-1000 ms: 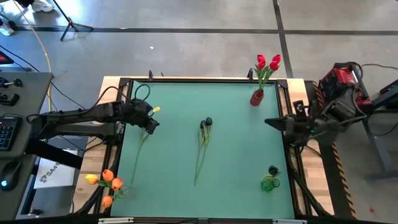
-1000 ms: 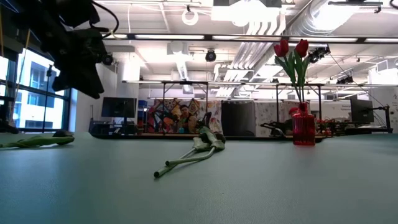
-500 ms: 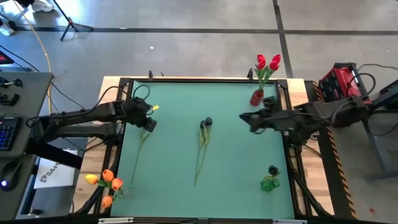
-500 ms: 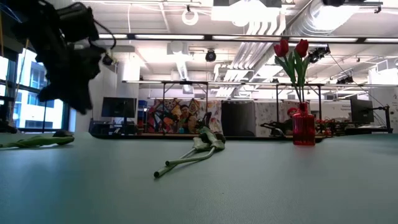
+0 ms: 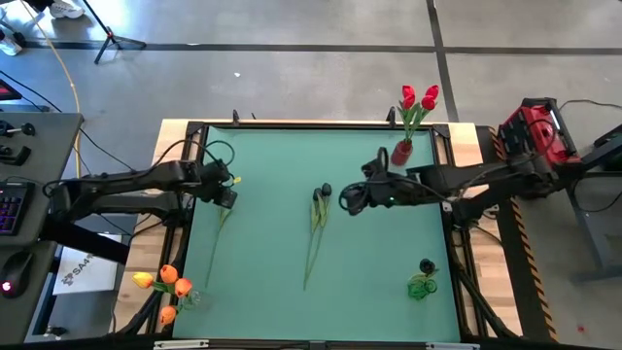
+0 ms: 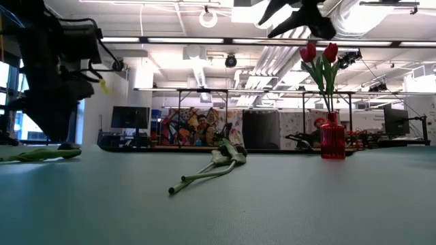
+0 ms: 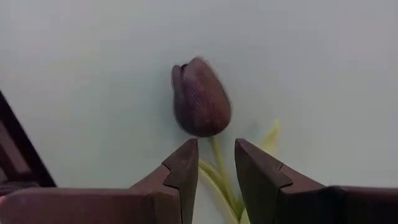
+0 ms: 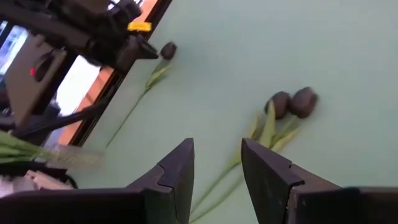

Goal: Sort flowers into vase by color
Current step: Put the black tulip into the green vase

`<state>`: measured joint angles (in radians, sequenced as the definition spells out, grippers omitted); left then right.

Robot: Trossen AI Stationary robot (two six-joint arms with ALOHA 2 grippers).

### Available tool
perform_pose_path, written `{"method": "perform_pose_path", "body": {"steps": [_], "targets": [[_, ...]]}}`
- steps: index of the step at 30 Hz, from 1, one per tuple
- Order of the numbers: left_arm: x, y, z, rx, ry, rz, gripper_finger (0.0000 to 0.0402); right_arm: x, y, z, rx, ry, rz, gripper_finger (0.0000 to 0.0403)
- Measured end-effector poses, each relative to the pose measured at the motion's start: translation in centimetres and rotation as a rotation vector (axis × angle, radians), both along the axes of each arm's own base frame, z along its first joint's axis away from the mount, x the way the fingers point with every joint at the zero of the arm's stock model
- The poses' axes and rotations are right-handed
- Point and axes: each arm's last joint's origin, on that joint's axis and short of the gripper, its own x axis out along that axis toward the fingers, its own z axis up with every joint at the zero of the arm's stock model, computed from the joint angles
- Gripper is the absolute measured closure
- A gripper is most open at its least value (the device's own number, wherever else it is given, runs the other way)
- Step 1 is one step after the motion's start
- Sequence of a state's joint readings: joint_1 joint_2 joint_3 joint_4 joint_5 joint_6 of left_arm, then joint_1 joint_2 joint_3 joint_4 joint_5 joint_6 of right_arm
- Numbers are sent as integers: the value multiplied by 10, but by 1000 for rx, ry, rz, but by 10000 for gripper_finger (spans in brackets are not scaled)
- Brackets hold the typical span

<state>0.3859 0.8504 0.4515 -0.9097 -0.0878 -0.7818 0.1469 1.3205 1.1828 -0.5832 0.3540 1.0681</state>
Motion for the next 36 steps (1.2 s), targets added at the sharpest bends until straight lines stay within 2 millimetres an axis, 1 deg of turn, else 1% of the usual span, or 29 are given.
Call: {"method": "perform_pose_path", "body": {"steps": [4,7,9,13,16,23,25,28,30,33,36], "targets": [[-2,-2,-18,-46,11,-6,309,8,-6,-2,-1,-12,39,281],[-4,-4,-32,-73,7,14,309,7,-9,0,-22,-15,45,281],[-5,-4,-36,-72,1,24,309,5,-10,2,-32,-20,49,281],[-4,-3,-35,-58,-12,29,311,2,-12,6,-42,-31,55,281],[-1,-2,-35,-30,-30,27,322,1,-13,7,-37,-35,58,281],[5,2,-34,31,-75,11,390,0,-13,9,-26,-40,66,281],[7,3,-33,35,-108,8,396,0,-13,9,-19,-45,73,281],[14,4,-28,27,-213,-31,394,2,-12,11,11,-77,110,281],[23,4,-21,29,-346,-98,396,5,-9,14,27,-118,139,281],[37,5,-4,65,-583,-185,399,8,-3,20,15,-183,179,281],[50,6,21,159,-858,-244,399,15,1,21,-12,-228,209,281]]}}
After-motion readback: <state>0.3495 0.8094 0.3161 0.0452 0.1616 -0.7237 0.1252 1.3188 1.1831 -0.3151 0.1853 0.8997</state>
